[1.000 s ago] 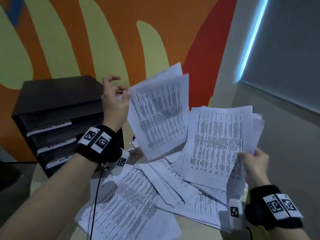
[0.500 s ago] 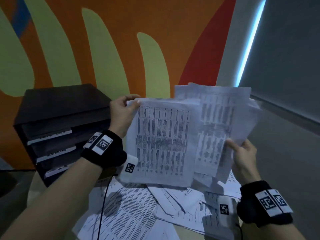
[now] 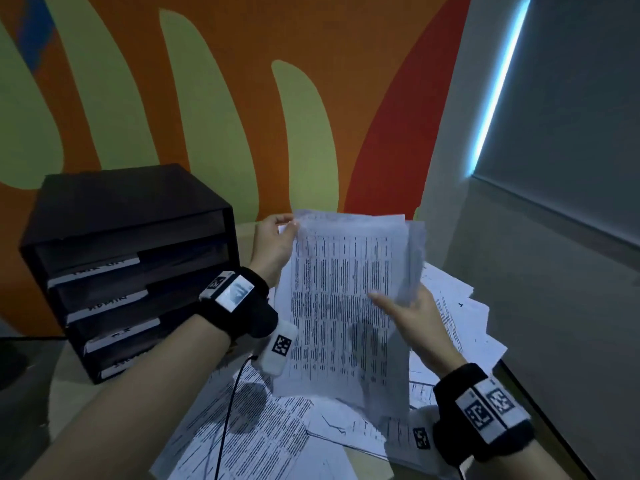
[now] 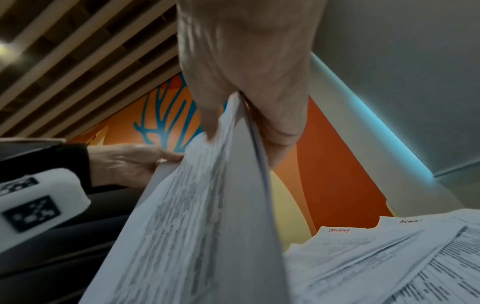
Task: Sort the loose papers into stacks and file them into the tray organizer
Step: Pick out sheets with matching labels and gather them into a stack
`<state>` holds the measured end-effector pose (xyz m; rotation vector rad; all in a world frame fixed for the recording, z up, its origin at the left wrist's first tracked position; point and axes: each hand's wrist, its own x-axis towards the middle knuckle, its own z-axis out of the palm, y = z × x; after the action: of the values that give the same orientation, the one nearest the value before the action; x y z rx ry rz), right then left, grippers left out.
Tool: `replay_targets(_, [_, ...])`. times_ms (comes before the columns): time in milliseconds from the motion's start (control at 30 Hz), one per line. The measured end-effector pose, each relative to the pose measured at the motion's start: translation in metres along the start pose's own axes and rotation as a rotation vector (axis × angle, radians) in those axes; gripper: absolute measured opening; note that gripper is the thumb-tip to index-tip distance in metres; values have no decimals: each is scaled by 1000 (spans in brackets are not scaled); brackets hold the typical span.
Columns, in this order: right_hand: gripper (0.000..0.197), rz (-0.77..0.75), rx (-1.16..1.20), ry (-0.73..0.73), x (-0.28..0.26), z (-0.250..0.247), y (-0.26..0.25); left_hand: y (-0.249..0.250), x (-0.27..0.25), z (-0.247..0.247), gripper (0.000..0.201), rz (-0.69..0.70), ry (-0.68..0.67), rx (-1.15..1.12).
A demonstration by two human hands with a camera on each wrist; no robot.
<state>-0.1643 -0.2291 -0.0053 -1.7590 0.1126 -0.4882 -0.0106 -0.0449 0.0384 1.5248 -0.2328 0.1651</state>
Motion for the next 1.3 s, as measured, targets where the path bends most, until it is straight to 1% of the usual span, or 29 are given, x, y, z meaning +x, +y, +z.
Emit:
replay_targets(67, [9, 60, -68, 37, 4, 4, 6, -5, -4, 5, 19, -1, -24, 28])
replay_targets(100, [10, 92, -71, 66, 6, 4, 9, -6, -7, 7, 31, -8, -50, 39])
replay_targets(133, [15, 113, -51, 84, 8, 3, 11, -8, -8, 6, 46, -27, -76, 63])
replay_targets(200, [20, 120, -2, 104, 13, -4, 13, -15, -6, -2, 76, -87, -148, 72])
replay_targets(233, [19, 111, 8, 111, 15, -7, 11, -20, -4, -9, 87, -123, -201, 59])
replay_targets(267, [17, 94, 23, 112, 16, -9, 8, -23, -5, -16, 91, -154, -269, 56])
replay_targets(300, [14, 65, 41, 115, 17, -11, 3, -26, -6, -21, 84, -166, -340, 40])
replay_targets(333, [14, 24, 68, 121, 18, -12, -4, -23, -9, -22, 70, -160, -399, -1])
replay_targets(367, [19, -24, 90, 129, 19, -12, -12, -17, -14, -20, 55, -143, -436, -31])
replay_targets(400, [22, -75, 103, 144, 20, -12, -19, -10, -16, -16, 47, -108, -442, -57])
replay_targets(467, [21, -170, 125, 201, 26, -10, -32, 10, -18, -7, 40, 36, -410, -87])
replay_targets(533, [18, -237, 196, 238, 32, -11, -43, 27, -18, 0, 39, 177, -385, -124])
replay_targets(567, [20, -257, 230, 245, 34, -12, -46, 32, -19, 3, 39, 203, -368, -146])
replay_targets(633, [28, -257, 265, 219, 34, -15, -47, 31, -20, 3, 40, 211, -356, -196])
replay_targets(700, [30, -164, 236, 182, 31, -16, -36, 17, -23, 3, 37, 160, -388, -198])
replay_targets(800, [31, 61, 109, 109, 26, -15, 0, -17, -29, 0, 32, 5, -429, -125])
replay_targets(833, [27, 117, 66, 85, 24, -14, 11, -27, -31, 0, 31, -20, -422, -86])
replay_targets(867, [19, 154, 27, 90, 23, -14, 20, -35, -32, 2, 31, -25, -426, -52])
replay_targets(933, [5, 158, -9, 178, 26, -18, 28, -44, -31, 7, 31, -25, -464, 5])
replay_targets(967, [3, 139, -9, 240, 28, -23, 28, -47, -26, 10, 35, -38, -476, 25])
replay_targets(1033, [3, 112, 10, 356, 33, -39, 27, -54, -14, 14, 52, -85, -464, 93])
replay_targets(1100, [11, 141, 9, 437, 36, -63, 32, -66, -2, 12, 60, -156, -411, 294])
replay_targets(1167, [8, 249, -18, 481, 33, -90, 45, -84, 5, 5, 57, -308, -385, 501])
replay_targets(1200, [5, 321, -42, 495, 29, -102, 54, -94, 7, 2, 53, -383, -391, 547])
replay_targets(1233, [5, 393, -74, 510, 25, -112, 64, -105, 8, 1, 44, -435, -403, 574])
replay_targets(1267, [9, 454, -109, 524, 20, -120, 74, -112, 7, 1, 33, -452, -401, 591])
replay_targets(1300, [14, 495, -131, 533, 15, -126, 83, -119, 8, 0, 30, -466, -388, 593])
